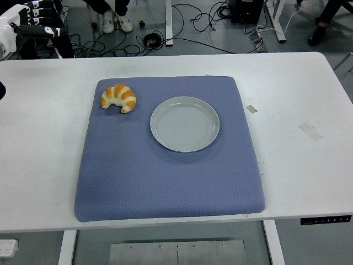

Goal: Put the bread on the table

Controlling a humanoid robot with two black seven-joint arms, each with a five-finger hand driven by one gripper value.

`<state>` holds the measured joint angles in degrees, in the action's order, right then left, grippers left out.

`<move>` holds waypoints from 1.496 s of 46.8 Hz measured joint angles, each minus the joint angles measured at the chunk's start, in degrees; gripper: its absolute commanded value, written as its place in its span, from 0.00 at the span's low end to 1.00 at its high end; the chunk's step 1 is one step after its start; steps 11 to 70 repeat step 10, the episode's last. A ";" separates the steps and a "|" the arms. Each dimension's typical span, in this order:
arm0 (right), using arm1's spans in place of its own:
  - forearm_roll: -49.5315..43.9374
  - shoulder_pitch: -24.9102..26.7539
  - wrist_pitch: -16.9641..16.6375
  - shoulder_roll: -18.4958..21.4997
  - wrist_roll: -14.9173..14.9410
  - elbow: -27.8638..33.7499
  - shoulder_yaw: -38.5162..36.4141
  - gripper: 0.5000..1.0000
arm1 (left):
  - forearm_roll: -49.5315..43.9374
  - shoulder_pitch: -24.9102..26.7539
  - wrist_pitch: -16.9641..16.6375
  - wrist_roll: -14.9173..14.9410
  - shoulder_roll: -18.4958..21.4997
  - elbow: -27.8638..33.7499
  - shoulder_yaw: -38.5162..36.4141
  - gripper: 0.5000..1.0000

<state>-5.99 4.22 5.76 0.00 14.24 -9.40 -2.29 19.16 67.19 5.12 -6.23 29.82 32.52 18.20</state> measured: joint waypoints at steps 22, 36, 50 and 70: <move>0.00 -0.29 -0.02 0.00 -0.01 -0.39 -0.15 1.00 | -0.01 -0.39 0.26 -0.45 0.97 -0.02 2.28 0.86; 0.00 -0.29 -0.02 0.00 -0.01 -0.39 -0.15 1.00 | -0.01 -0.39 0.26 -0.45 0.97 -0.02 2.28 0.86; 0.00 -0.29 -0.02 0.00 -0.01 -0.39 -0.15 1.00 | -0.01 -0.39 0.26 -0.45 0.97 -0.02 2.28 0.86; 0.00 -0.29 -0.02 0.00 -0.01 -0.39 -0.15 1.00 | -0.01 -0.39 0.26 -0.45 0.97 -0.02 2.28 0.86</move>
